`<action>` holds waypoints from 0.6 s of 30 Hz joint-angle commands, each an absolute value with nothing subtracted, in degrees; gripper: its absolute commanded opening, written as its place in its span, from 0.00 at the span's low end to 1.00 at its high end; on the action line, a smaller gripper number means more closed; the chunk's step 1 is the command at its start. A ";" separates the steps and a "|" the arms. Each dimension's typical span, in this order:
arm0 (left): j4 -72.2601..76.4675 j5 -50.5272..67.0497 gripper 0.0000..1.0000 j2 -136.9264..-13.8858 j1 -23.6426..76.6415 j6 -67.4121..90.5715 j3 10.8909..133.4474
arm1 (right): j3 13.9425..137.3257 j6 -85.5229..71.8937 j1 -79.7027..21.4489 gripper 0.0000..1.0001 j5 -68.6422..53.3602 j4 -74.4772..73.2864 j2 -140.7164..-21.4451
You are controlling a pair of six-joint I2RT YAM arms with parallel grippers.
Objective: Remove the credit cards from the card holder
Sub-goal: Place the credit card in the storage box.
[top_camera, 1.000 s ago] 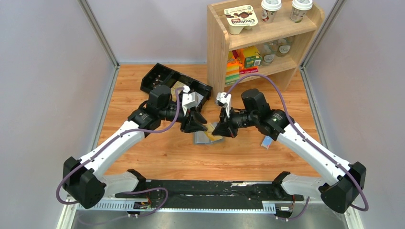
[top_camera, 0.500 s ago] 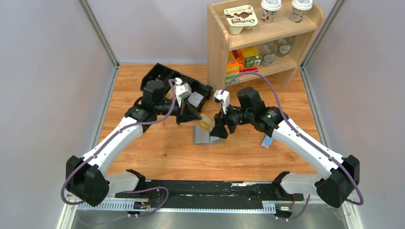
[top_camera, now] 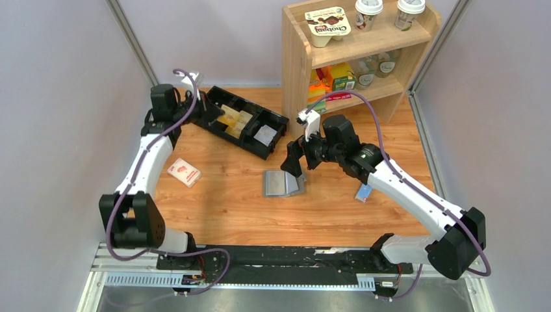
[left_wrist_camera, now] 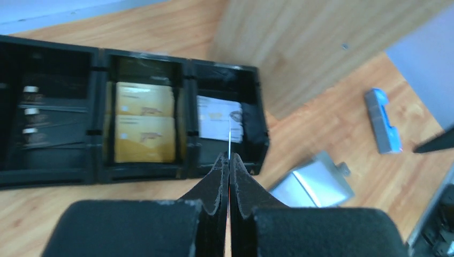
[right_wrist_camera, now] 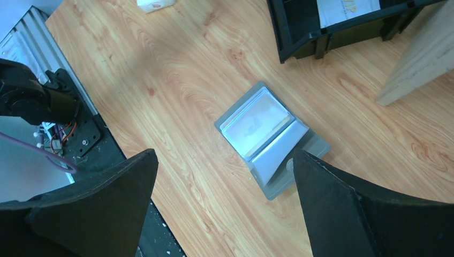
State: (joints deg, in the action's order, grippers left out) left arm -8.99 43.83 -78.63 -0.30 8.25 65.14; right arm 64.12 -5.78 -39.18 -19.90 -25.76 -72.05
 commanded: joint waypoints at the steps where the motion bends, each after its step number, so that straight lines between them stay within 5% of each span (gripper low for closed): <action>1: -14.49 38.41 0.00 -86.29 -2.28 3.70 74.87 | 64.07 -7.82 -39.02 1.00 -16.35 -22.33 -72.07; 11: -27.15 41.47 0.00 -109.41 -3.16 -3.42 96.48 | 63.55 -7.29 -39.02 1.00 -16.08 -21.88 -71.72; 18: -28.66 47.89 0.02 -117.59 -2.99 -1.59 100.90 | 62.67 -7.21 -39.02 1.00 -16.00 -21.62 -71.89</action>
